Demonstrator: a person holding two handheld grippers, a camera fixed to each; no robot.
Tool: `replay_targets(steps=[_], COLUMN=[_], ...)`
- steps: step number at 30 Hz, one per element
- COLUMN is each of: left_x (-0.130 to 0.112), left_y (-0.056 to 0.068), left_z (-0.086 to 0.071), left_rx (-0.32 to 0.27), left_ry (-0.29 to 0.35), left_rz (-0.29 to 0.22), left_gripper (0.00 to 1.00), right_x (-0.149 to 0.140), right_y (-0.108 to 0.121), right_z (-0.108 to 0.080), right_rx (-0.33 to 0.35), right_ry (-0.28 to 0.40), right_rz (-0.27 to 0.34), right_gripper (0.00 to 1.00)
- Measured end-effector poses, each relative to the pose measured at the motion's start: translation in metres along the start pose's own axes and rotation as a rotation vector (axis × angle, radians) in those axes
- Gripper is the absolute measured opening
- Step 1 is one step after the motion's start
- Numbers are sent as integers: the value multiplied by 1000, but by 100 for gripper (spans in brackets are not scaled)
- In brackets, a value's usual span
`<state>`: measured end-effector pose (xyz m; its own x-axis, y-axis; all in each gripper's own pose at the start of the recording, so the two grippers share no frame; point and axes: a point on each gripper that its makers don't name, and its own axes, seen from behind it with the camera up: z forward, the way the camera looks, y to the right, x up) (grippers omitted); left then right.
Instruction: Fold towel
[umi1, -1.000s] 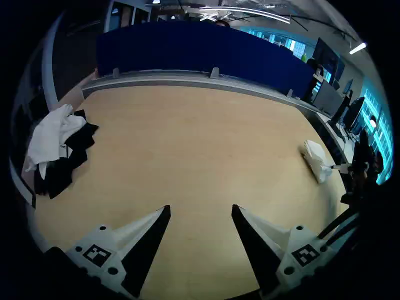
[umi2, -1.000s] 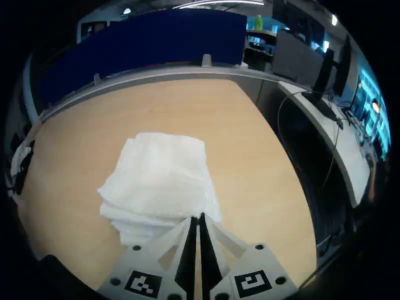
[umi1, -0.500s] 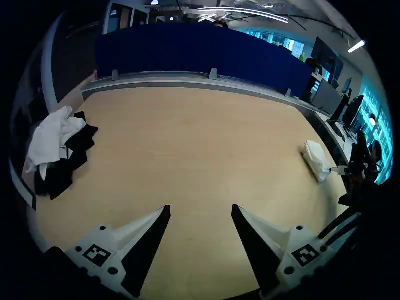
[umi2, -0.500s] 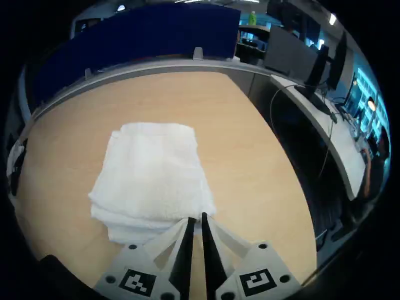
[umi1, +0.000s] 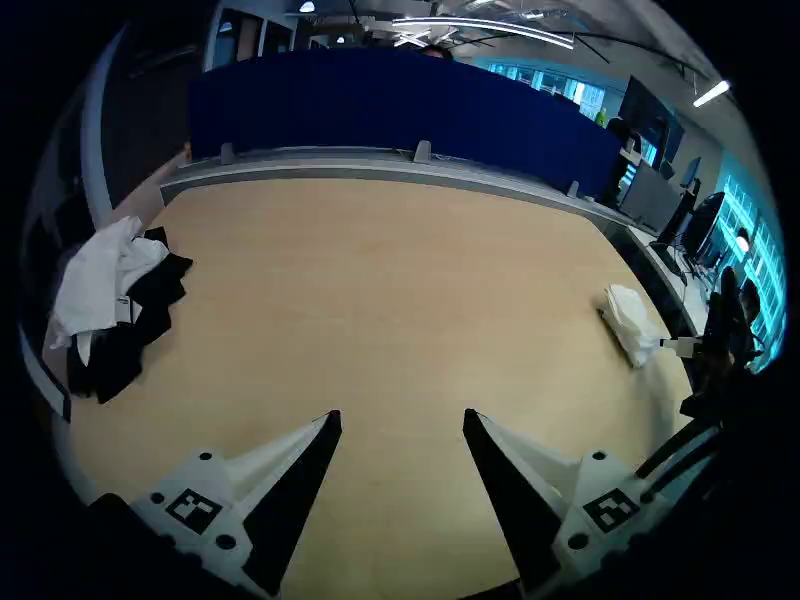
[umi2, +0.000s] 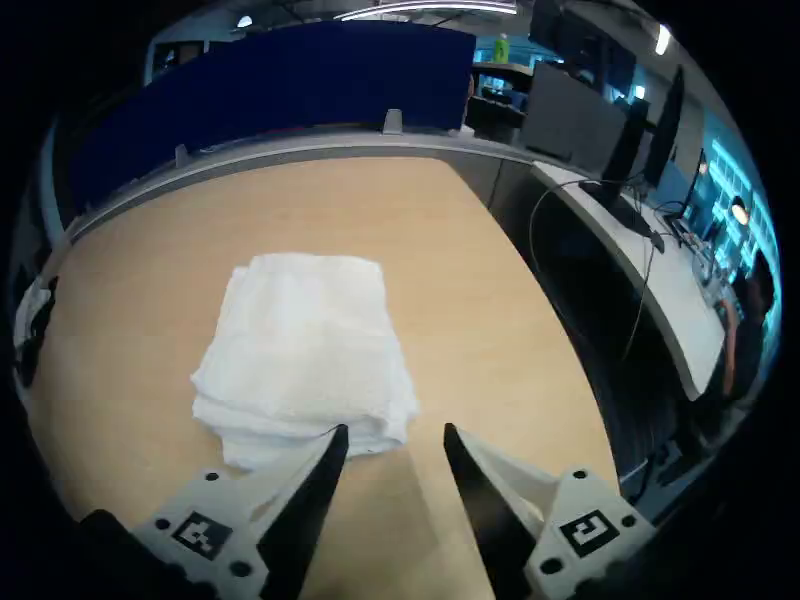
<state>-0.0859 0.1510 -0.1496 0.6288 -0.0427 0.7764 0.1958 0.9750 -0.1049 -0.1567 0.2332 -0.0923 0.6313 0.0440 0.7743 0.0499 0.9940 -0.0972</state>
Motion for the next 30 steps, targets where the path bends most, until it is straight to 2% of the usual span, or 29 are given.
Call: replay_targets(steps=[1, 7, 12, 17, 21, 30], left_x=[0, 2, 4, 5, 4, 0], left_y=[0, 2, 0, -4, -7, -12], left_z=[0, 1, -1, -3, -3, 1], left_rx=[-1, -6, -4, 3, 9, 18], left_ry=[1, 2, 4, 7, 7, 2], left_rz=[0, 1, 4, -4, -11, -13], left_gripper=[90, 90, 90, 90, 90, 90], right_x=[2, 21, 37, 44, 41, 7], right_y=[-3, -28, -55, -71, -76, -77], right_z=[-1, -5, 0, 8, 13, 31], right_rx=[7, 61, 107, 129, 133, 126], right_ry=[7, 54, 79, 83, 74, 14], right_rz=[-2, -21, -52, -69, -84, -114], right_gripper=[89, 100, 100, 100, 100, 100])
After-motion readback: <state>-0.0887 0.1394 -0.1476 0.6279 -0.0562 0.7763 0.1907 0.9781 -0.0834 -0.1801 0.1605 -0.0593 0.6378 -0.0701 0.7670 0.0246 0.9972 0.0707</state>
